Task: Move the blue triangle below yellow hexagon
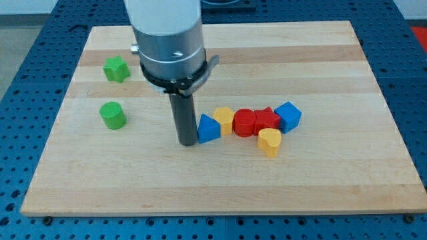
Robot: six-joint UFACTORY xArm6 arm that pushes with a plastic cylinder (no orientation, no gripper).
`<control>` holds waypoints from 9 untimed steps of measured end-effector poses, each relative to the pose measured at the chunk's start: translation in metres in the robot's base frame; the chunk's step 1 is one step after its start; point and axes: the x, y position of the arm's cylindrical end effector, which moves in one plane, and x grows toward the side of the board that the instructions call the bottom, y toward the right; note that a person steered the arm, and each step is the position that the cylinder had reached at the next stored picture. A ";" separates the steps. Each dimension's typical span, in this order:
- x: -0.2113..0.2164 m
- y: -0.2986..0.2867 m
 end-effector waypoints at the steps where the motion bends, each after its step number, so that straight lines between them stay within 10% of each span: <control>1: 0.013 0.012; 9: 0.012 0.025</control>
